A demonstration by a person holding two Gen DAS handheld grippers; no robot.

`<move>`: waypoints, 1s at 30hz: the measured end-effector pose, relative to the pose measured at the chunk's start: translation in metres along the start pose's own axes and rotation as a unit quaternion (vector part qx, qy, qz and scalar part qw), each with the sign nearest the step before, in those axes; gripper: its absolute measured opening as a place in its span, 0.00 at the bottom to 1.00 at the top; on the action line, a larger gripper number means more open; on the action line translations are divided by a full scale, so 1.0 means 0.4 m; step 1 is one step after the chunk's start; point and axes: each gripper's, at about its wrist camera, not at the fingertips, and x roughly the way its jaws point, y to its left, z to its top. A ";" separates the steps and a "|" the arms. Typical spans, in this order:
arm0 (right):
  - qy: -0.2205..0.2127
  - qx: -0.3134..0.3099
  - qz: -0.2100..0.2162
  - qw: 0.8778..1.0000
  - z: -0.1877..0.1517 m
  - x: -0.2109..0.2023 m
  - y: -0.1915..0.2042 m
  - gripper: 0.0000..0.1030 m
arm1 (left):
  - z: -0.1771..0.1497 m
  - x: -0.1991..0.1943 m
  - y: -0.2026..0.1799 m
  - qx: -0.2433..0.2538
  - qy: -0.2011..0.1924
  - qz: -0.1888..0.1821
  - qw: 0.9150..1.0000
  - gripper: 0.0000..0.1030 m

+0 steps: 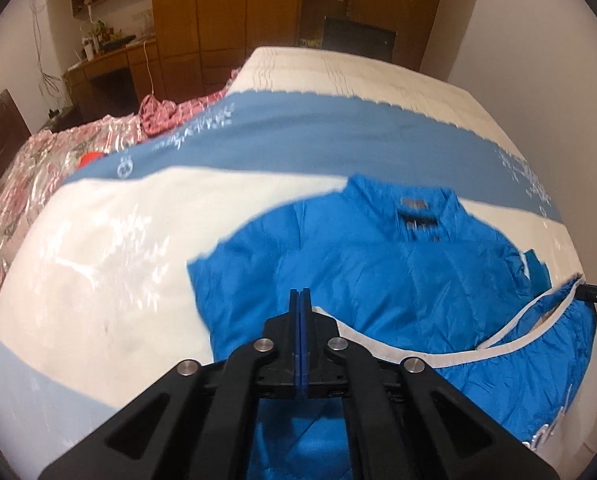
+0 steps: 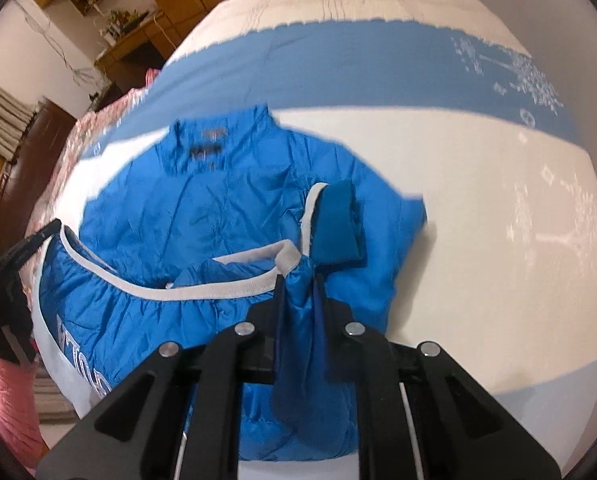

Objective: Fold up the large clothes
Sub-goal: 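Lift the folded jacket with both grippers and fold it over again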

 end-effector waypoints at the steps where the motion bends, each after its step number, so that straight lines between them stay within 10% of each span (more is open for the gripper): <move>1: -0.004 0.001 -0.001 1.000 0.019 -0.002 -0.002 0.11 | 0.020 0.004 0.002 -0.003 -0.007 -0.001 1.000 0.00; 20: -0.067 -0.008 0.036 0.997 -0.123 -0.215 0.014 0.11 | -0.045 -0.239 0.043 -0.018 -0.096 -0.100 0.990 0.00; 30: -0.079 -0.016 -0.011 0.997 0.132 -0.116 0.003 0.10 | 0.156 -0.138 0.038 -0.007 -0.119 -0.062 0.991 0.00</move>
